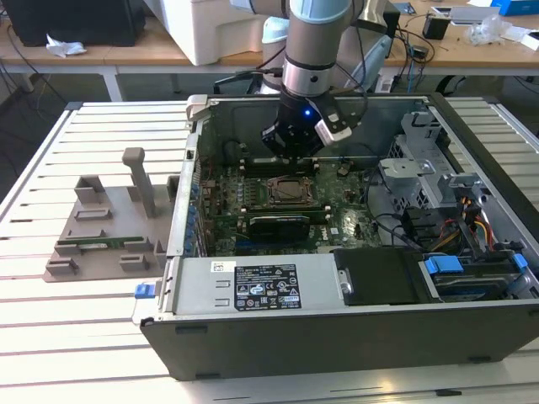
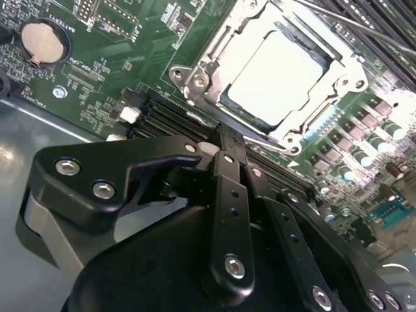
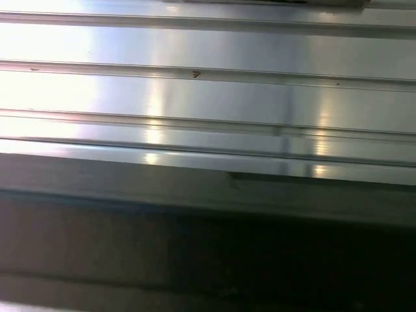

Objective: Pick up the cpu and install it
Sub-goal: 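Install the first cpu locking lever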

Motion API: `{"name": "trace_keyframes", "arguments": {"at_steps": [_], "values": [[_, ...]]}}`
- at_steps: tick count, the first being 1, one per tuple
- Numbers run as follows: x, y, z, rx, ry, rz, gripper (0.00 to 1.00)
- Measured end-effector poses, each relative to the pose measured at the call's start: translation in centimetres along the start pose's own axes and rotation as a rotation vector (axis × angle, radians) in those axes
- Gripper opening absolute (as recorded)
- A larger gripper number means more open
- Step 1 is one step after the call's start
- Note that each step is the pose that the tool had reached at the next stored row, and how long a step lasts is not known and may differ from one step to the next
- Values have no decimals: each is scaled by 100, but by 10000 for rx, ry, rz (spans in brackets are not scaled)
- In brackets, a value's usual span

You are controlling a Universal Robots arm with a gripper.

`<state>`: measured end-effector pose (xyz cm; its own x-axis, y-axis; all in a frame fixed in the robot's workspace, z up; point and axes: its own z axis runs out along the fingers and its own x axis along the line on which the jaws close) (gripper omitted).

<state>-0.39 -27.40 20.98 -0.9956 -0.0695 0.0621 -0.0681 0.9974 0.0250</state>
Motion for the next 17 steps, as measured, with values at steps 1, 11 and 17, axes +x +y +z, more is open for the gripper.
{"name": "trace_keyframes", "arguments": {"at_steps": [1,11,17], "values": [[-9,-1,6,0,5,-1,11],[-76,-37,74,-10,38,0,11],[-78,-22,26,-3,43,-25,11]]}}
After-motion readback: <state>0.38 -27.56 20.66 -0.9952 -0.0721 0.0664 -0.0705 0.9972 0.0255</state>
